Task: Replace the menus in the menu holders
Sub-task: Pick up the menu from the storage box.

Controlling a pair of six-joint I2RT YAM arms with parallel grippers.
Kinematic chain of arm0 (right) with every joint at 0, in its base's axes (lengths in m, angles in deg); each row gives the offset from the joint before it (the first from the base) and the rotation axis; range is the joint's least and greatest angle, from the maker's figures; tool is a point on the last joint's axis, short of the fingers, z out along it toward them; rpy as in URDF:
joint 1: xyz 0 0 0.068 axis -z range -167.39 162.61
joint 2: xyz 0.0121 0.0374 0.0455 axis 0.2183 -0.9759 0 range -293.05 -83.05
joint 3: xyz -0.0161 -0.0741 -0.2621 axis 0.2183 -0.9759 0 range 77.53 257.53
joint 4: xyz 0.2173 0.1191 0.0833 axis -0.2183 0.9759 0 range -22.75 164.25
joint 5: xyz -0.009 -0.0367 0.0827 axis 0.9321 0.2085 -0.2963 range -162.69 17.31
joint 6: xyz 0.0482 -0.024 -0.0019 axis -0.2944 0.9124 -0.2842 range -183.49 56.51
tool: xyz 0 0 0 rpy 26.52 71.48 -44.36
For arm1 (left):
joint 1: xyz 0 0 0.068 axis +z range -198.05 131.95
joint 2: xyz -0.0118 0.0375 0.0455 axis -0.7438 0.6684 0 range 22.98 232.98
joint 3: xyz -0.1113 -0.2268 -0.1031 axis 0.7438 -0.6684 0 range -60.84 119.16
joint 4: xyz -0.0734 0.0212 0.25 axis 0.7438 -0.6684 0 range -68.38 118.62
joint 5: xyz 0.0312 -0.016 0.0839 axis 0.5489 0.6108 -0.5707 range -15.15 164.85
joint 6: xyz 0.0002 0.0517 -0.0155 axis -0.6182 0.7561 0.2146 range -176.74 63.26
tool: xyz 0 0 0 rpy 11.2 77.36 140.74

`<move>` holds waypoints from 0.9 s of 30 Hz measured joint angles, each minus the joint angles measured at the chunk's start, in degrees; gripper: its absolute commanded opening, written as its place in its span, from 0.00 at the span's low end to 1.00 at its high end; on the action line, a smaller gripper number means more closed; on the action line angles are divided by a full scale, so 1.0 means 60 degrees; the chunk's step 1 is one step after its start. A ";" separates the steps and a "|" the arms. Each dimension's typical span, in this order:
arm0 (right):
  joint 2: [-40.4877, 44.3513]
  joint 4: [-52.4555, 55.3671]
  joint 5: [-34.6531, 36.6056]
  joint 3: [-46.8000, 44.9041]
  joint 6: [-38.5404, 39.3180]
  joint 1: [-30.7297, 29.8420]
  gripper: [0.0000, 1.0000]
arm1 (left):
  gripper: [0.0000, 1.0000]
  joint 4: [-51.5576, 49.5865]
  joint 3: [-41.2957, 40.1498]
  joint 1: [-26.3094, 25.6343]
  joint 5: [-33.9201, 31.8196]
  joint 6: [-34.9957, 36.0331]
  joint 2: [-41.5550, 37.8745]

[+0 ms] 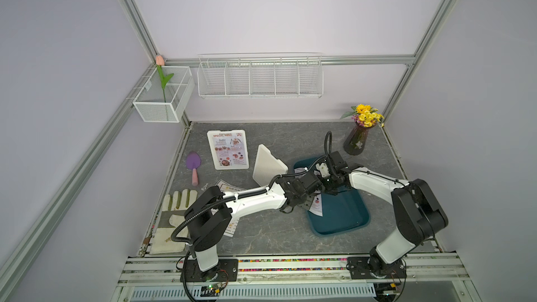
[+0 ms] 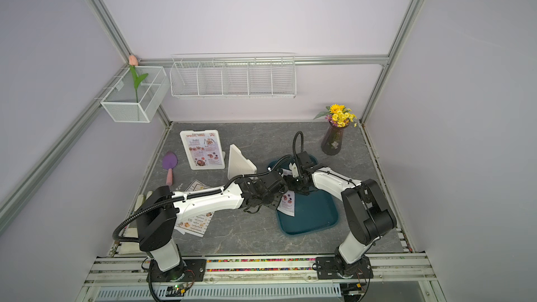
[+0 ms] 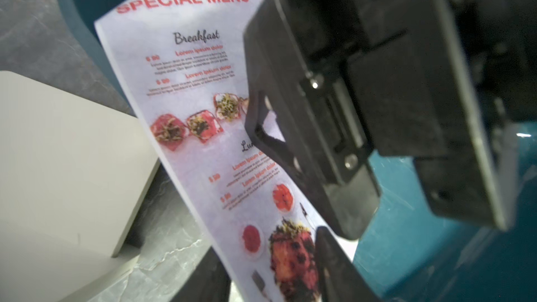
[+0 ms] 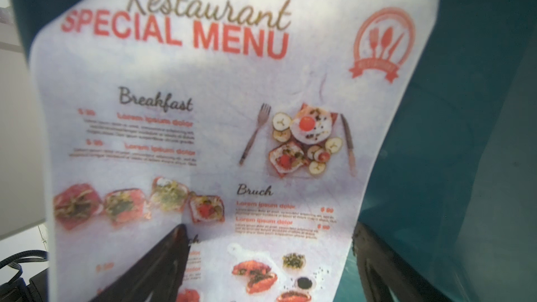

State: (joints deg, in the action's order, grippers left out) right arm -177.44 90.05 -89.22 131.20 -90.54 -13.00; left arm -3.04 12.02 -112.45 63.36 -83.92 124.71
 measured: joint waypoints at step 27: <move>0.0251 0.0736 0.0153 0.0197 0.0069 0.0503 0.93 | 0.14 -0.0244 0.0627 0.0000 -0.0375 0.0124 -0.0270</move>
State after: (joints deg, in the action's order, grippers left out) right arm -175.93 94.47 -88.30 132.38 -90.13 -9.98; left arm -4.51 15.78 -112.45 61.11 -83.18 123.10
